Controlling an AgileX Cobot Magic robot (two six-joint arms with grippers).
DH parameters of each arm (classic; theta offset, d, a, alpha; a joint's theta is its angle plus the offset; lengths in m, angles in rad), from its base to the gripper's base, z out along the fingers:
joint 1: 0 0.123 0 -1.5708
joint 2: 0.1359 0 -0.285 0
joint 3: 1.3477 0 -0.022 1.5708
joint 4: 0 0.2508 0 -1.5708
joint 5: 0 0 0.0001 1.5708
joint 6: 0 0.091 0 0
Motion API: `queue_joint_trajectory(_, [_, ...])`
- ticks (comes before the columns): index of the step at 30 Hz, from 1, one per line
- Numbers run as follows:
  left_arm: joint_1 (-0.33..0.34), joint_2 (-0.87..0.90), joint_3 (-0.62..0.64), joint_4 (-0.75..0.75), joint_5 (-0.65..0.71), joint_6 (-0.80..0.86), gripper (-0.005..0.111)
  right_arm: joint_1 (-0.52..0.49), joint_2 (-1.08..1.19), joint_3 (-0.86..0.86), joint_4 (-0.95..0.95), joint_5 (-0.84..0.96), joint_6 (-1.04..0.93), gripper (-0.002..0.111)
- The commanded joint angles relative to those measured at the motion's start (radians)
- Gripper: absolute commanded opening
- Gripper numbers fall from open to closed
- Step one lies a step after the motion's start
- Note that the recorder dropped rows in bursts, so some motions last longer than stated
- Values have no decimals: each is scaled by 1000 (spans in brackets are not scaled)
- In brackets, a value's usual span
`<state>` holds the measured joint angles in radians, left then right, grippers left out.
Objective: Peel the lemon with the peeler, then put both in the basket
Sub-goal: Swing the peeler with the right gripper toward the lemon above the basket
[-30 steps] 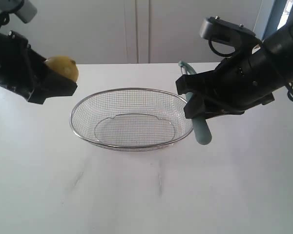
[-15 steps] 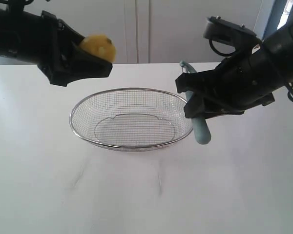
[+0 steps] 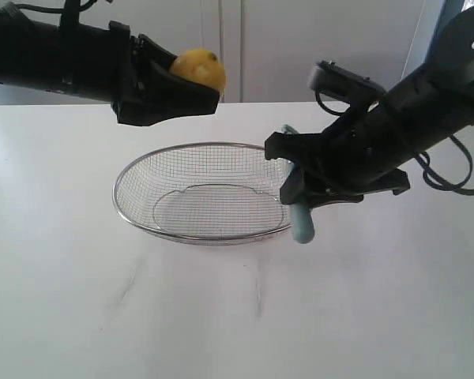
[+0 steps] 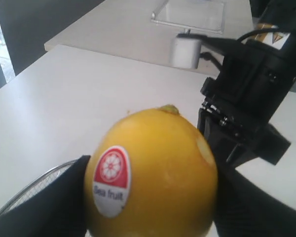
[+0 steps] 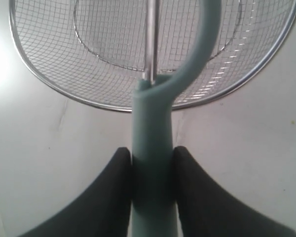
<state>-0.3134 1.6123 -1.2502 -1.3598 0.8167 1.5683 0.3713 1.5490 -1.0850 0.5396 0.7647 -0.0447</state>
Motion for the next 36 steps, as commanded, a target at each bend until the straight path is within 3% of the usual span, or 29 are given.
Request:
queue_joint_trajectory(1, [-2,21,-10,-75,44,29,0,-5,33,-9,81,-49,-64,0])
queue_joint_trajectory(20, [-2,32,-8,-73,47,63,0,-5,98,-9,664,6,-697,0])
queue_joint_trajectory(36, [-2,32,-8,-73,4,63,0,-5,98,-9,753,41,-737,0])
